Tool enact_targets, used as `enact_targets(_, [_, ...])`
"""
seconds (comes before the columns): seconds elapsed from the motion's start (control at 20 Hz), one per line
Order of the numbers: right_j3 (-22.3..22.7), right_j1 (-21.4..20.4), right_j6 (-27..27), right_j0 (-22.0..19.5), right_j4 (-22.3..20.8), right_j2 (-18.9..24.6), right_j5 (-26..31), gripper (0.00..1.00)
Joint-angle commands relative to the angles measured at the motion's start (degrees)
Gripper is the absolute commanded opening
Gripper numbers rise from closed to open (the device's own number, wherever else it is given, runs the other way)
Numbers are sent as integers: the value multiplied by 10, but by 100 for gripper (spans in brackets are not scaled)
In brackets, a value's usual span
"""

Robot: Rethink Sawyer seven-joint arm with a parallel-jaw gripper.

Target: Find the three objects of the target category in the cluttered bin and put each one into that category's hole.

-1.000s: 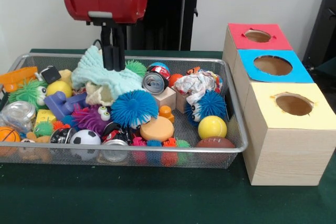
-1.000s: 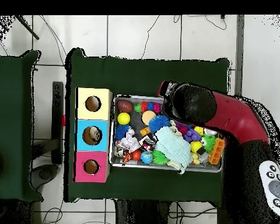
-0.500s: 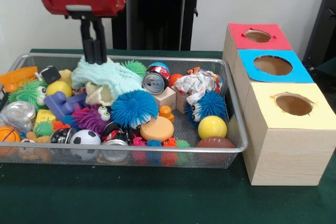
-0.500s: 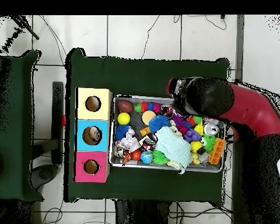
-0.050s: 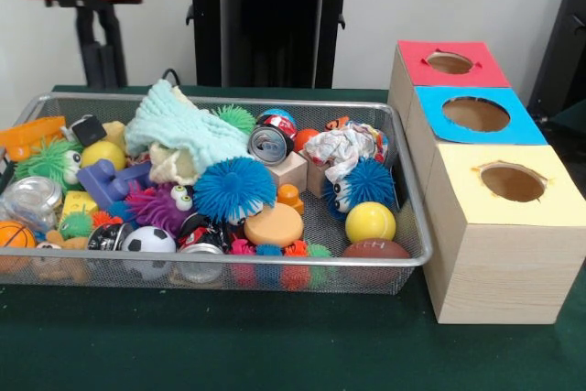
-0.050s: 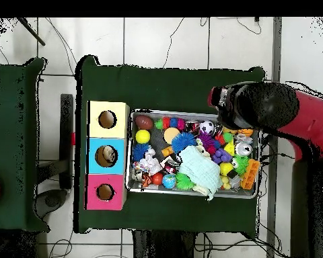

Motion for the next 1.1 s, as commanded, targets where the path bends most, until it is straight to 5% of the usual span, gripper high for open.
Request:
enact_targets(0.05, [-88,71,-236,-13,-53,78,86,0])
enact_targets(0.25, [-97,83,-257,-20,-54,95,76,0])
enact_targets(0.3, [-96,83,-255,-20,-56,96,73,100])
enact_targets(1.1, [-78,95,-245,-15,-74,102,17,100])
